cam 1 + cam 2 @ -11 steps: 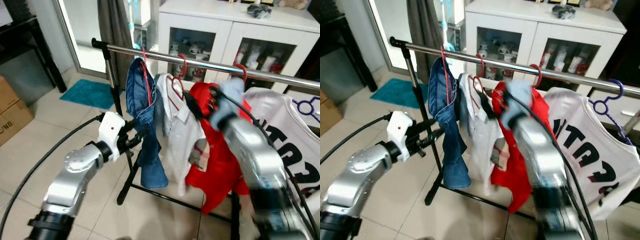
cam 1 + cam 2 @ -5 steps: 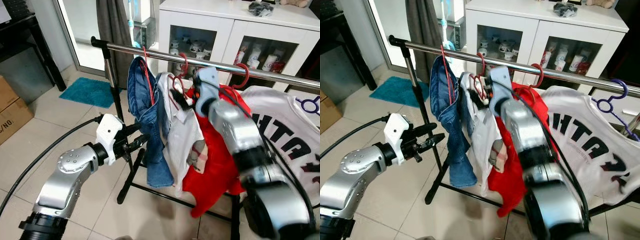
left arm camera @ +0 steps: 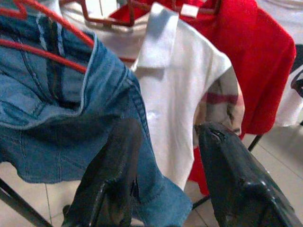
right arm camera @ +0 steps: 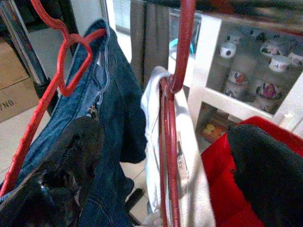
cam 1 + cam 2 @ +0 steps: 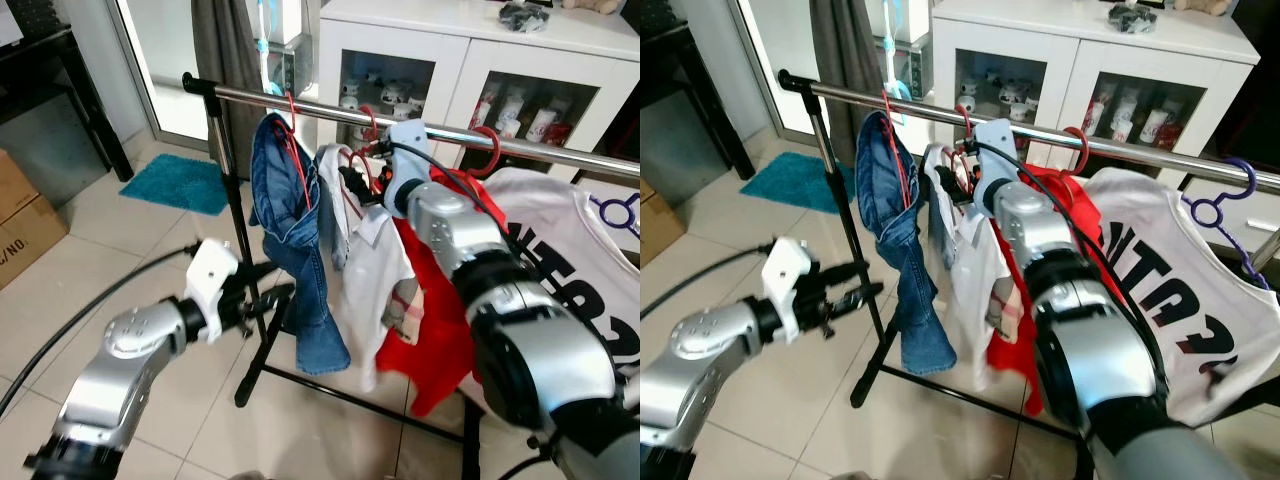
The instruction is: Hang hanger
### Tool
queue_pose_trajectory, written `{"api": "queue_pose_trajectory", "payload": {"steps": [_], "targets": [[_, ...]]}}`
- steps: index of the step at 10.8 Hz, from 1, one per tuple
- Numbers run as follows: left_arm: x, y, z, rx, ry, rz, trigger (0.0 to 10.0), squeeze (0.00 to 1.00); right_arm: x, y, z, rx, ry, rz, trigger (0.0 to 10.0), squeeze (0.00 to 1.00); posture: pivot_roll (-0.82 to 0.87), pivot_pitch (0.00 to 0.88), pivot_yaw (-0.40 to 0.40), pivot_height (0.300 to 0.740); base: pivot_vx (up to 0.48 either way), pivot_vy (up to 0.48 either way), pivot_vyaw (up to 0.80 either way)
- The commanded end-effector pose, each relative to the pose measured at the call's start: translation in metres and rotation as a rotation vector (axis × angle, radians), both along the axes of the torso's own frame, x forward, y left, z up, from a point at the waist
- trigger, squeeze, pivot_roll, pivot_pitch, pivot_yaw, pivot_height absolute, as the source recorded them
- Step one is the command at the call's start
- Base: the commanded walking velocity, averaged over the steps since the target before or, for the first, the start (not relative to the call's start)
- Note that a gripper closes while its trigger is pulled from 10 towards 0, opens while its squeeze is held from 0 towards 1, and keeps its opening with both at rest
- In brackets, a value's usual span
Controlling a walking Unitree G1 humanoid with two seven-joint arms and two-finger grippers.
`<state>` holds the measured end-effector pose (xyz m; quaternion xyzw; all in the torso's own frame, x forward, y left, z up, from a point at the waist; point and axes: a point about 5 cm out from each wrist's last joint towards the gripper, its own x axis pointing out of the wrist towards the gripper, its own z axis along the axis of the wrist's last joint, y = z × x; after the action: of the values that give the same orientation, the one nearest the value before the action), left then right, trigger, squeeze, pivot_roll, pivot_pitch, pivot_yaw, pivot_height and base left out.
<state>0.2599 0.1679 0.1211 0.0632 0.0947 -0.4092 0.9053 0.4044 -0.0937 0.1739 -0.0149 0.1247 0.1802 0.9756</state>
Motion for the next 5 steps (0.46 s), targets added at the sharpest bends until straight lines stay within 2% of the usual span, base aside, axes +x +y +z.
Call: {"api": "queue_pose_trajectory", "payload": {"steps": [1,3,5], "targets": [[-0.003,0.0,0.003,0.008,-0.006,-0.019,10.0,0.0,0.004,0.0,0.009,0.005,-0.028,-0.022,10.0,0.0,0.0,0.0,0.002,0.74,0.0,0.0,0.0],[-0.014,0.001,0.004,0.016,0.015,-0.037,10.0,0.0,0.009,-0.006,0.016,-0.001,-0.036,-0.101,10.0,0.0,0.01,0.0,0.004,0.74,0.0,0.0,0.0],[-0.022,0.002,0.009,0.022,0.029,-0.059,10.0,0.0,0.011,-0.01,0.019,0.006,-0.04,-0.118,10.0,0.0,0.01,0.0,0.01,0.74,0.0,0.0,0.0]]}}
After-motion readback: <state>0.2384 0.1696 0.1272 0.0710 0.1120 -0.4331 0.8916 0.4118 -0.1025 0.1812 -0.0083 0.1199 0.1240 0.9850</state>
